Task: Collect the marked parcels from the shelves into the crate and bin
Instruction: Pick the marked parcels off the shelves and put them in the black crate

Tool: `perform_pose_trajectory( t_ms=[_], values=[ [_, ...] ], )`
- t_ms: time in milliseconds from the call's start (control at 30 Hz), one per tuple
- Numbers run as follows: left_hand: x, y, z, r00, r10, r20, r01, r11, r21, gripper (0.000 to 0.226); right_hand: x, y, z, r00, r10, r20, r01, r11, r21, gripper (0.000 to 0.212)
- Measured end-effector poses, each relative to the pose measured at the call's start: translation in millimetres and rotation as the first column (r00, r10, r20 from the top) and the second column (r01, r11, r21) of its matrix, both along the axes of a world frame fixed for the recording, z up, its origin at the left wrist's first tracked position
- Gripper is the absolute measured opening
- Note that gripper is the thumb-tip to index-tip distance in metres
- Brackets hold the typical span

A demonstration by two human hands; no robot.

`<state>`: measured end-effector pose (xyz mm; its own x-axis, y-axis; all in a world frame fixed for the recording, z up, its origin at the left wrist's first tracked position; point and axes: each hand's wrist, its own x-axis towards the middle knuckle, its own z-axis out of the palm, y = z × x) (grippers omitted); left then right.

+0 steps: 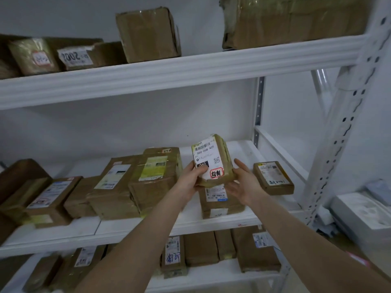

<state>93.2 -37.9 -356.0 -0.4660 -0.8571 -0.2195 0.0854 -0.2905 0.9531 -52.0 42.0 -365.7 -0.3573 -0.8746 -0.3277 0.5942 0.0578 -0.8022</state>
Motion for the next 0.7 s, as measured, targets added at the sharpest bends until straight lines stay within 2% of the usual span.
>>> perform_pose_trajectory(
  t_ms=[100,233,367,433,533,700],
  values=[
    [8,3,5,0.998,0.006,0.064,0.000,0.995,-0.096,0.037,1,2,7,0.984,-0.018,-0.180,0.017,1.000,-0.007,0.038],
    [9,9,9,0.997,0.019,0.080,-0.007,0.989,-0.149,0.046,4,4,12,0.963,0.011,-0.268,-0.021,0.999,-0.034,0.027],
    [11,12,5,0.993,0.018,0.116,0.004,0.982,-0.188,0.058,7,5,13,0.911,0.066,-0.406,-0.065,0.998,0.017,0.045],
    [13,15,3,0.991,0.007,0.136,0.021,0.980,-0.198,0.062,5,4,9,0.900,0.067,-0.431,-0.053,0.998,0.045,0.054],
    [15,19,-1,0.985,0.000,0.171,0.036,0.978,-0.206,0.067,6,6,3,0.900,0.066,-0.432,-0.051,0.998,0.047,0.051],
    [18,22,-9,0.974,-0.023,0.225,0.071,0.976,-0.207,0.071,8,9,-3,0.894,0.050,-0.446,-0.049,0.999,0.014,0.058]
  ],
)
